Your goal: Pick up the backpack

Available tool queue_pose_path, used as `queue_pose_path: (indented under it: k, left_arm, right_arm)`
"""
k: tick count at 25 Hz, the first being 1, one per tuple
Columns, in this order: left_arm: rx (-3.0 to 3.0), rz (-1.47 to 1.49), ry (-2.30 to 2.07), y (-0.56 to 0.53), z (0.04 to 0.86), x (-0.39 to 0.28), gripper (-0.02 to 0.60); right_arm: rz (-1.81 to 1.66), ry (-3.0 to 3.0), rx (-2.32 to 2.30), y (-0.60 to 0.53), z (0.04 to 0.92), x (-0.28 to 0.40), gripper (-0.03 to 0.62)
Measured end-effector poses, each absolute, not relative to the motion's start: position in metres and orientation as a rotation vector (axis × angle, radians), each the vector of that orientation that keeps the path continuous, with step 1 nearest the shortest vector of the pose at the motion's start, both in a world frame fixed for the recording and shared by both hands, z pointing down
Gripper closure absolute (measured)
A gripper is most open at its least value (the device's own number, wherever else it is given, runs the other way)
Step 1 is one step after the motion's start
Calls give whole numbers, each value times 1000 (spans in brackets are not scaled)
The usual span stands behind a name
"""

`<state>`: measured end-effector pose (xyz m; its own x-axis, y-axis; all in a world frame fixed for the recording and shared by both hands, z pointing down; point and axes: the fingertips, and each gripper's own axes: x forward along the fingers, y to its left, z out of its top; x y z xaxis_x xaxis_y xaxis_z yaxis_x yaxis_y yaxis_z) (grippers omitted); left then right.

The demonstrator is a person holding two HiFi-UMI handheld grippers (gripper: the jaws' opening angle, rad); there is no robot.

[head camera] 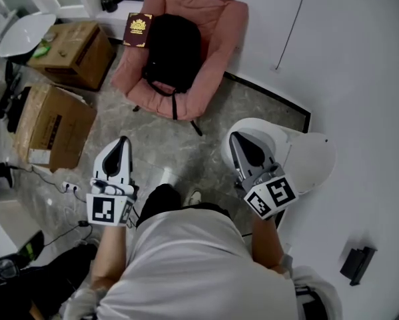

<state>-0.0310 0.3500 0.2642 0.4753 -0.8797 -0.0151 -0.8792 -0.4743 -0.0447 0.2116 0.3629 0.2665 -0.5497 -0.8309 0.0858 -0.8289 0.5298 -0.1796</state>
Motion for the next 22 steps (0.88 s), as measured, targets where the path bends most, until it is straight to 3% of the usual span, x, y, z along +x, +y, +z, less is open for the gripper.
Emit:
queue_pose_path:
  k: [9, 22]
  left_arm:
    - [-2690, -29, 1615, 292, 292, -57, 565]
    - [-2789, 132, 1510, 93, 278, -153, 565]
  right_arm:
    - [-397, 2744, -1480, 300, 293, 187, 573]
    - [-323, 2846, -1585, 122, 262, 71, 572]
